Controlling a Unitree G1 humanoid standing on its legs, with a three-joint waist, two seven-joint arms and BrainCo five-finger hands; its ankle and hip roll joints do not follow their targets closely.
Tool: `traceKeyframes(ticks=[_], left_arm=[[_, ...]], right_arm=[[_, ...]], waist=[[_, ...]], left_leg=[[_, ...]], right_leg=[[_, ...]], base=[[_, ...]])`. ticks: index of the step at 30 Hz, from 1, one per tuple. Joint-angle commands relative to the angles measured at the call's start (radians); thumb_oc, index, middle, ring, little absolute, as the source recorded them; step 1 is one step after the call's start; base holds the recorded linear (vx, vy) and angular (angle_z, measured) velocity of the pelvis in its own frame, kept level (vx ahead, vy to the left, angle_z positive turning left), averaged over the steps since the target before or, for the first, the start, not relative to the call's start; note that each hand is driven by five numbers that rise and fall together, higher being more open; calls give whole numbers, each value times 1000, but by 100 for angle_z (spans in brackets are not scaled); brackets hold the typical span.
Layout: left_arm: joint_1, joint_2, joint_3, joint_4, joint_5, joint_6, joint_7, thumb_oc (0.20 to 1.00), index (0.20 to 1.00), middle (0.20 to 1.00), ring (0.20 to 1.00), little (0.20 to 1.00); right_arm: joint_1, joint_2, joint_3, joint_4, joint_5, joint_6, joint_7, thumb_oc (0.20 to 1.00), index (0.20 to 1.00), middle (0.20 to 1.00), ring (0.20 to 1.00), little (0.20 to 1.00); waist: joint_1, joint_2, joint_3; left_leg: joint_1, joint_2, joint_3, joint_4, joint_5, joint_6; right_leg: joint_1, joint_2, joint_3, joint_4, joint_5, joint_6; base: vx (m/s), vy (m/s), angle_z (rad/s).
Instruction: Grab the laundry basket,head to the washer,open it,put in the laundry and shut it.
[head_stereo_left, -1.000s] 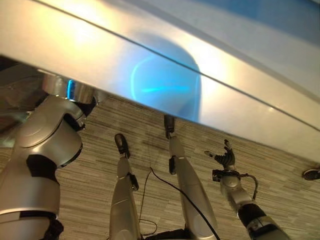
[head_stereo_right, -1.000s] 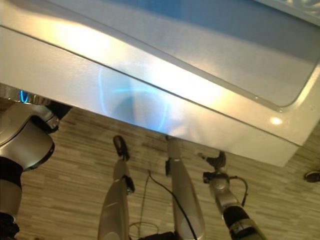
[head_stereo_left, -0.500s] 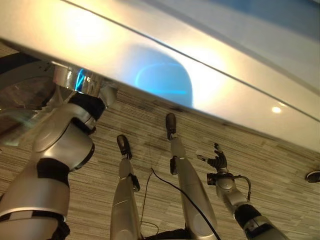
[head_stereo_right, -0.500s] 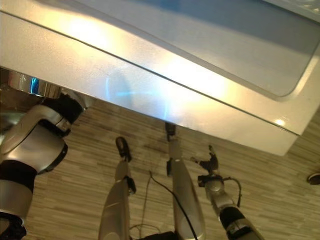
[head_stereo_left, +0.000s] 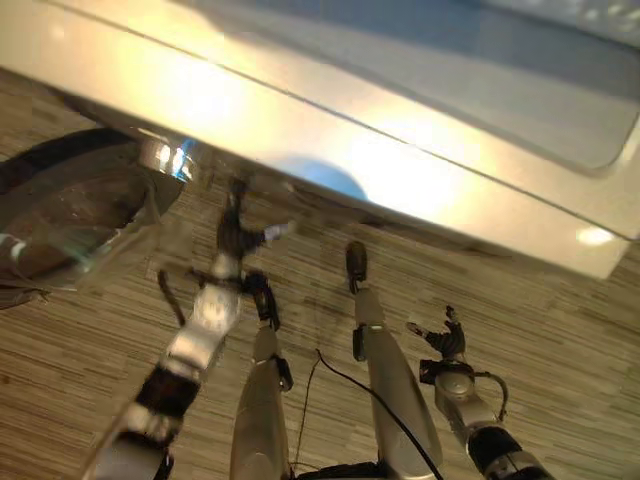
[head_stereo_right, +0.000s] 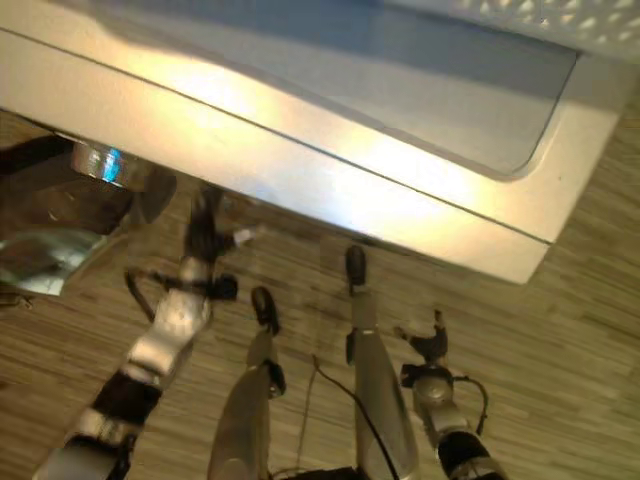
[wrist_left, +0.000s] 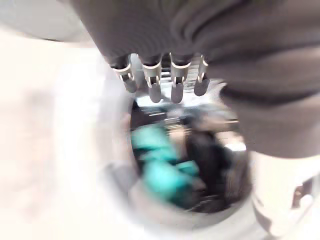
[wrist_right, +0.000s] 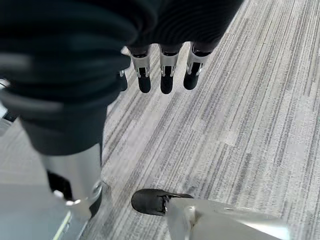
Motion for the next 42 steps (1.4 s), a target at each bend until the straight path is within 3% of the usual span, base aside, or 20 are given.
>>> traceKeyframes(ticks=[1,4,7,9,10,11,13,17,18,27,42], left_arm=[[-86,8,8,12,-97,-40,-65,1000,1000,1000,1000,1000],[113,27,49,76,-141,-27,-115,1000,1000,1000,1000,1000],[156,22,67,208,-134,-22,-130,1000,1000,1000,1000,1000],[164,-2,74,361,-88,-5,-120,1000,1000,1000,1000,1000],[150,-60,96,631,-6,23,-88,1000,1000,1000,1000,1000],[149,-60,96,632,-6,22,-88,1000,1000,1000,1000,1000],[139,-116,113,904,85,48,-67,1000,1000,1000,1000,1000],[150,-146,149,1082,130,62,-57,1000,1000,1000,1000,1000],[174,-161,185,1154,132,67,-70,1000,1000,1000,1000,1000],[174,-201,195,1212,119,91,-119,1000,1000,1000,1000,1000],[196,-186,172,1298,231,116,-148,1000,1000,1000,1000,1000]], right_arm=[[46,-15,-20,1,-2,16,-25,1000,1000,1000,1000,1000],[37,-32,-53,62,12,41,0,1000,1000,1000,1000,1000],[21,-50,-64,125,27,51,30,1000,1000,1000,1000,1000],[17,-59,-76,175,36,61,51,1000,1000,1000,1000,1000],[18,-67,-95,253,43,69,82,1000,1000,1000,1000,1000],[17,-67,-95,253,43,69,82,1000,1000,1000,1000,1000],[34,-61,-114,366,27,80,126,1000,1000,1000,1000,1000],[59,-51,-140,490,13,91,168,1000,1000,1000,1000,1000],[87,-48,-176,597,8,111,200,1000,1000,1000,1000,1000],[110,-24,-206,741,-4,165,261,1000,1000,1000,1000,1000],[122,61,-102,631,-15,151,299,1000,1000,1000,1000,1000]], waist=[[0,12,-25],[28,16,-55],[41,14,-75],[45,10,-97],[49,2,-139],[49,2,-139],[51,-8,-188],[51,-22,-252],[53,-30,-311],[70,-64,-427],[83,-117,-490]], left_leg=[[52,28,30,5,-80,-17],[105,22,19,5,-90,-6],[153,16,11,5,-100,2],[189,11,9,5,-108,11],[263,2,7,5,-126,24],[260,0,6,5,-123,24],[336,-6,3,5,-142,34],[395,-15,-4,5,-157,46],[447,-23,-10,5,-172,56],[578,-47,-26,5,-237,86],[644,-52,-2,5,-265,93]], right_leg=[[21,-21,-34,138,-199,87],[90,-27,-41,127,-204,84],[152,-35,-48,116,-206,85],[196,-39,-50,107,-208,86],[284,-41,-50,95,-219,87],[283,-42,-50,93,-216,87],[367,-47,-49,84,-230,90],[433,-52,-51,74,-240,95],[485,-61,-55,75,-250,101],[616,-95,-65,74,-267,124],[680,-107,-48,36,-256,130]], base=[[-11,40,-3],[3,52,11],[10,54,13],[56,103,2],[91,125,4],[107,139,4],[92,115,1],[87,139,7],[69,191,12],[61,121,7],[21,12,-3]])
